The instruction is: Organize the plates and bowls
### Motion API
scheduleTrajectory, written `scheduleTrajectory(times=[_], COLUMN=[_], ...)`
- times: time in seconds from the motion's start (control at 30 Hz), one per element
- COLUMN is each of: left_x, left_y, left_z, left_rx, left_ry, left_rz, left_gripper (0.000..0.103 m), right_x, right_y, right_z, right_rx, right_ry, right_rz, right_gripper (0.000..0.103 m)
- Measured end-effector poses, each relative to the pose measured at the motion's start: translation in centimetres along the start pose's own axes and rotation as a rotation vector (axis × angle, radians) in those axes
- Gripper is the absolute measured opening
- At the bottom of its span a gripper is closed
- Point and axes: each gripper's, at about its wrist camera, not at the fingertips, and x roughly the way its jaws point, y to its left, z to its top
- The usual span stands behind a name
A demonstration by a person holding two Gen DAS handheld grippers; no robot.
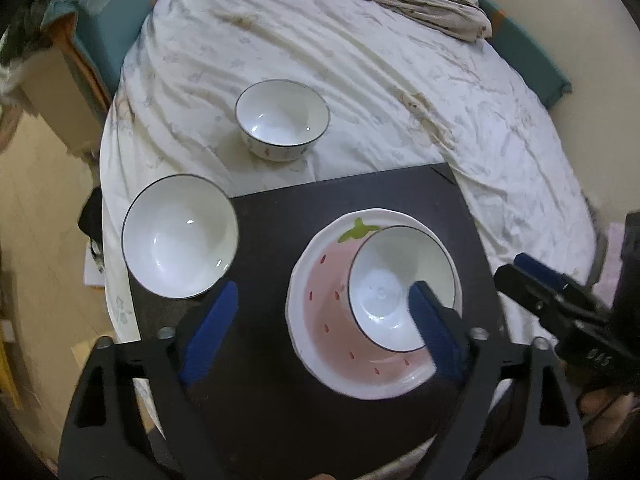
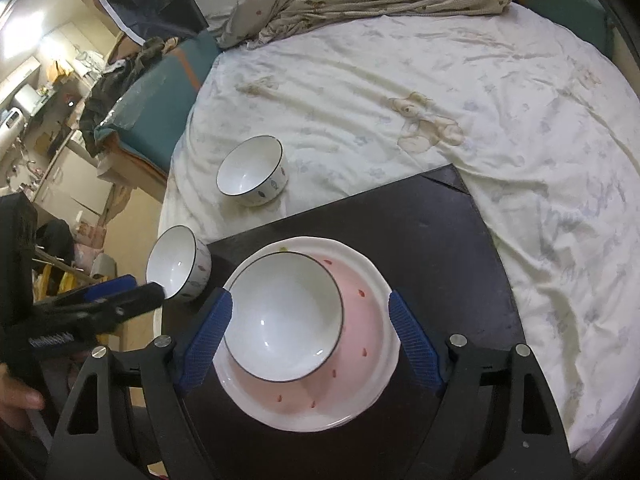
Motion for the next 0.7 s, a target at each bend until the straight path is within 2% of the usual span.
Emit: scheduleTrajectory(times=[0.1,0.3,0.5,0.6,0.7], left_x=[-0.7,-1.7,-0.5,-0.1,0.4], left_y=[2.5,8.2,13.7,15.1,16.1], left_z=[0.9,3.1,3.9,4.1,4.3], left_rx=[-0.081,-0.145,-0.269,-0.285,-0.304], left_ry=[0.018,-0.046,-0.031,-0.035,-0.024], left_rz=[-0.023,0.111,0.090,0.104,0.079], left_gripper=[0.088,0.088,0.088,0.088,0.088], right_x=[0.1,1.9,5.5,7.8,9.8], right_y=[1.5,4.5,7.4,8.3,9.3], right_z=[0.9,2.6,3.9,4.4,4.6], right_rx=[-0.006,0.017,0.015,0.041,0.048], right_ry=[0.009,0.056,0.125,0.175,0.211], right_rz=[0.006,-0.002,-0.002,0.009,0.019], right_gripper=[0.083,0.083,0.083,0.083,0.083])
